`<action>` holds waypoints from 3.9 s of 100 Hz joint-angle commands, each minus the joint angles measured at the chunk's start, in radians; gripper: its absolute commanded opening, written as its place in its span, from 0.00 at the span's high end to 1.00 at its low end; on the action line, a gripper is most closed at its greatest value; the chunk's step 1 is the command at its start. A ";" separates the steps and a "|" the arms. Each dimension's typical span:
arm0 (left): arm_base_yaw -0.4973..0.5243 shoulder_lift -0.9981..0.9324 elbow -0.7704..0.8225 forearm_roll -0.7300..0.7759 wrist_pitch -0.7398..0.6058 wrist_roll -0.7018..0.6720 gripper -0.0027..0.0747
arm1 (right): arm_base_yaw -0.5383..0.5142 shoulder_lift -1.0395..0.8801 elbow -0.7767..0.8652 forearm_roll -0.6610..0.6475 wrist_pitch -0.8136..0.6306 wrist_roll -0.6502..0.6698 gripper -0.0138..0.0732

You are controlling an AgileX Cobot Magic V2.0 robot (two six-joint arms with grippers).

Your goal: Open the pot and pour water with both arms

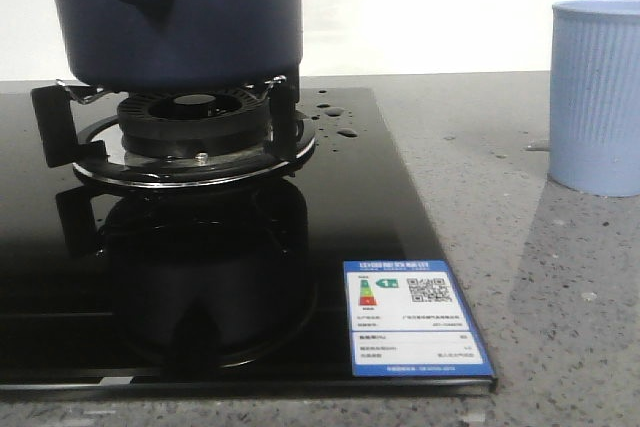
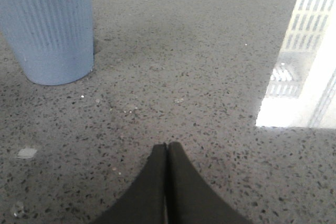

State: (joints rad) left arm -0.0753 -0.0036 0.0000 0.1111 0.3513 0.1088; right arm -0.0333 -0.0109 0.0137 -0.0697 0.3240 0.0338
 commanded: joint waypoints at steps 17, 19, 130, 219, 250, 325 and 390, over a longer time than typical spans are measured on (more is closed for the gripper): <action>0.000 -0.015 0.039 -0.009 -0.041 -0.009 0.99 | -0.008 -0.020 0.005 -0.003 -0.019 -0.007 0.93; 0.000 -0.015 0.039 -0.009 -0.041 -0.009 0.99 | -0.008 -0.020 0.005 -0.003 -0.019 -0.007 0.93; 0.000 -0.015 0.039 -0.518 -0.343 -0.011 0.99 | -0.008 -0.020 0.005 0.027 -0.584 0.122 0.93; 0.000 0.511 -0.506 -1.214 0.313 0.382 0.99 | 0.043 0.335 -0.626 0.594 0.463 0.035 0.93; 0.000 0.726 -0.792 -1.397 0.521 0.989 0.99 | 0.123 0.336 -0.698 0.733 0.373 -0.534 0.93; 0.000 1.200 -1.009 -1.745 0.514 1.592 0.17 | 0.123 0.406 -0.698 0.727 0.056 -0.593 0.08; -0.071 1.495 -1.134 -1.797 0.506 1.726 0.17 | 0.123 0.412 -0.698 0.727 0.012 -0.593 0.08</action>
State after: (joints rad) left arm -0.1393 1.5093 -1.0960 -1.6203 0.8429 1.8276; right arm 0.0867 0.3853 -0.6514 0.6381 0.4075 -0.5511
